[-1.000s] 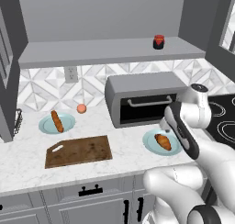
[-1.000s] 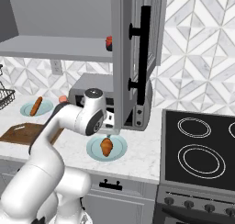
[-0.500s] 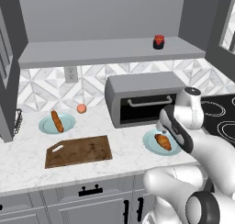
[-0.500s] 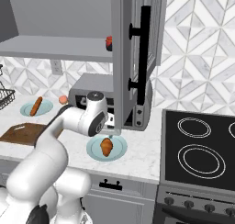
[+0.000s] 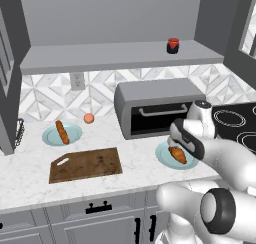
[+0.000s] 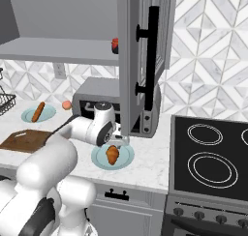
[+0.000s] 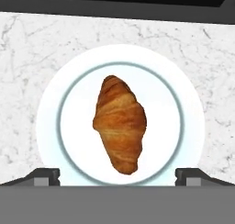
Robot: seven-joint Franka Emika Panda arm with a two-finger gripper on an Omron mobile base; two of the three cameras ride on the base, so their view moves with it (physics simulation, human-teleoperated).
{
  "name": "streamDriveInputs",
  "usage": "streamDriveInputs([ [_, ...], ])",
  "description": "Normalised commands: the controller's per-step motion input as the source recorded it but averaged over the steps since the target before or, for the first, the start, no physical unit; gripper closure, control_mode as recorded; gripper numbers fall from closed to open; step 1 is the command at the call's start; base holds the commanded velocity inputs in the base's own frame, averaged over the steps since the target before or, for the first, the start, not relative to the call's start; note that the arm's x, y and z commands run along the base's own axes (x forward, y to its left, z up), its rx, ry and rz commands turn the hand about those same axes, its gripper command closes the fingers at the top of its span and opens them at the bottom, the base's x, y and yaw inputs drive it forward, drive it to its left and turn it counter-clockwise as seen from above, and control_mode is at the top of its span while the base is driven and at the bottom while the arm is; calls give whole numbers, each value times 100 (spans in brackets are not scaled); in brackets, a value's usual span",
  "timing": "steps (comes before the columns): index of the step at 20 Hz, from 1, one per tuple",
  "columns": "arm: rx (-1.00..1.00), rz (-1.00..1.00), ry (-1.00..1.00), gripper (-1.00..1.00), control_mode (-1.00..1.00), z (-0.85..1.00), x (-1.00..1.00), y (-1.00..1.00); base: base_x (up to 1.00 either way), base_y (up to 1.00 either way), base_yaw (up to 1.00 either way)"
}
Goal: From the different types of pastries on the counter, select a croissant and place it on the cutting board. Then retrieve a jar of jam from the cabinet and place it alongside the croissant on the cutting board.
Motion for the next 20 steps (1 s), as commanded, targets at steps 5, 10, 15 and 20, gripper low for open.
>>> streamDriveInputs([
  [5,0,0,0,-100,-100,-29,6,-1,0,0,0],
  [10,0,0,0,-100,-100,-32,6,0,0,0,0],
  [15,0,0,0,-100,-100,-26,8,0,0,0,0],
  [20,0,0,0,-100,-100,-16,8,0,0,0,0],
])
